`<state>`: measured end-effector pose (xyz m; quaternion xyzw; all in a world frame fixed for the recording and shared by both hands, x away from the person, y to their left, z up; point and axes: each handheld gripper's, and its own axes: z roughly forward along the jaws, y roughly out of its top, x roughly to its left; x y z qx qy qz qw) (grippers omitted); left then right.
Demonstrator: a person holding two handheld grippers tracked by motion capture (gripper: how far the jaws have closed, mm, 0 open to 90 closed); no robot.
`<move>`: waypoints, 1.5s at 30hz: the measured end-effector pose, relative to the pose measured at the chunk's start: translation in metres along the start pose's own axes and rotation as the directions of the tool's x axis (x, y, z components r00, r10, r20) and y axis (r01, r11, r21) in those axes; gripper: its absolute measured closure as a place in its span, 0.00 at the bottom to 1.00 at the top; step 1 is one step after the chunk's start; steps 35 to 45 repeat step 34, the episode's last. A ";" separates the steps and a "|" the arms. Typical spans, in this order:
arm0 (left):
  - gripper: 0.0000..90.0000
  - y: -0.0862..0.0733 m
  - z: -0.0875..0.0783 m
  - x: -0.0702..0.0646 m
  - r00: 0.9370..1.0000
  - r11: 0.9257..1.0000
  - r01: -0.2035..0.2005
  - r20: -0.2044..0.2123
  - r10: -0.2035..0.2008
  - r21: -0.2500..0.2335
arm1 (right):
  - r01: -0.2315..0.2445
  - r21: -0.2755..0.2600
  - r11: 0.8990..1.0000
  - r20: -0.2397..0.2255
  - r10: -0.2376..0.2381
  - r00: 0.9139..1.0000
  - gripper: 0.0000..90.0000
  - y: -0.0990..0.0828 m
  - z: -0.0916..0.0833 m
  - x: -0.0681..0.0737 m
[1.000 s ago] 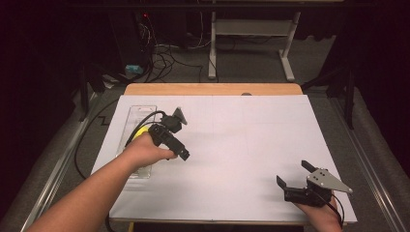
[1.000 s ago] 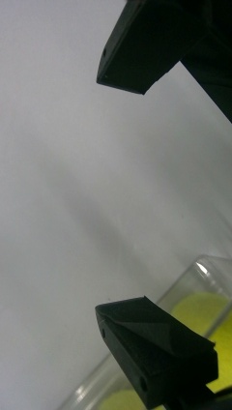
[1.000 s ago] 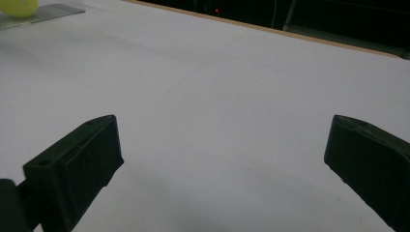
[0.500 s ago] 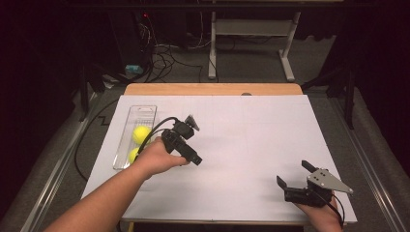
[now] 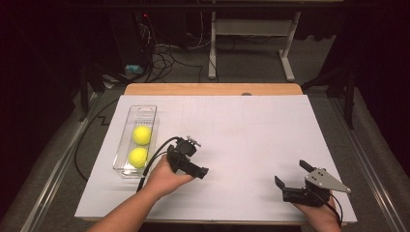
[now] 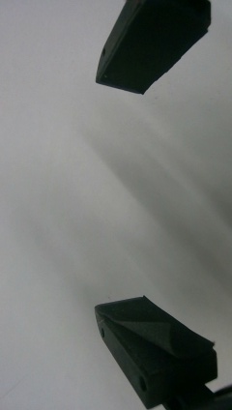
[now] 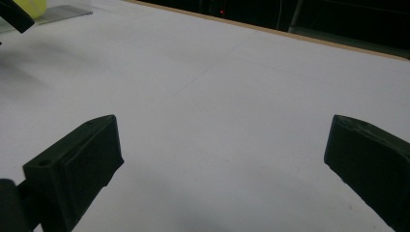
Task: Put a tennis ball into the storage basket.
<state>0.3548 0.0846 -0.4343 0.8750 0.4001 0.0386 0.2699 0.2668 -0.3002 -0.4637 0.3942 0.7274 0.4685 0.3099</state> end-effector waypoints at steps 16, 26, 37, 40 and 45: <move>0.00 -0.058 -0.005 0.003 1.000 0.886 -0.005 0.016 0.014 -0.463 | -0.023 -0.017 1.000 -0.028 0.023 0.999 0.00 0.004 0.001 0.010; 0.00 -0.073 -0.018 0.010 0.999 0.810 -0.021 0.021 0.040 -0.585 | -0.075 -0.052 0.996 -0.014 0.074 0.997 0.00 0.007 -0.005 0.015; 0.00 -0.073 -0.014 0.008 0.998 0.817 -0.034 0.020 0.056 -0.575 | -0.087 -0.070 0.994 -0.002 0.087 0.996 0.00 0.008 -0.010 0.010; 0.00 -0.073 -0.014 0.008 0.998 0.817 -0.034 0.020 0.056 -0.575 | -0.087 -0.070 0.994 -0.002 0.087 0.996 0.00 0.008 -0.010 0.010; 0.00 -0.073 -0.014 0.008 0.998 0.817 -0.034 0.020 0.056 -0.575 | -0.087 -0.070 0.994 -0.002 0.087 0.996 0.00 0.008 -0.010 0.010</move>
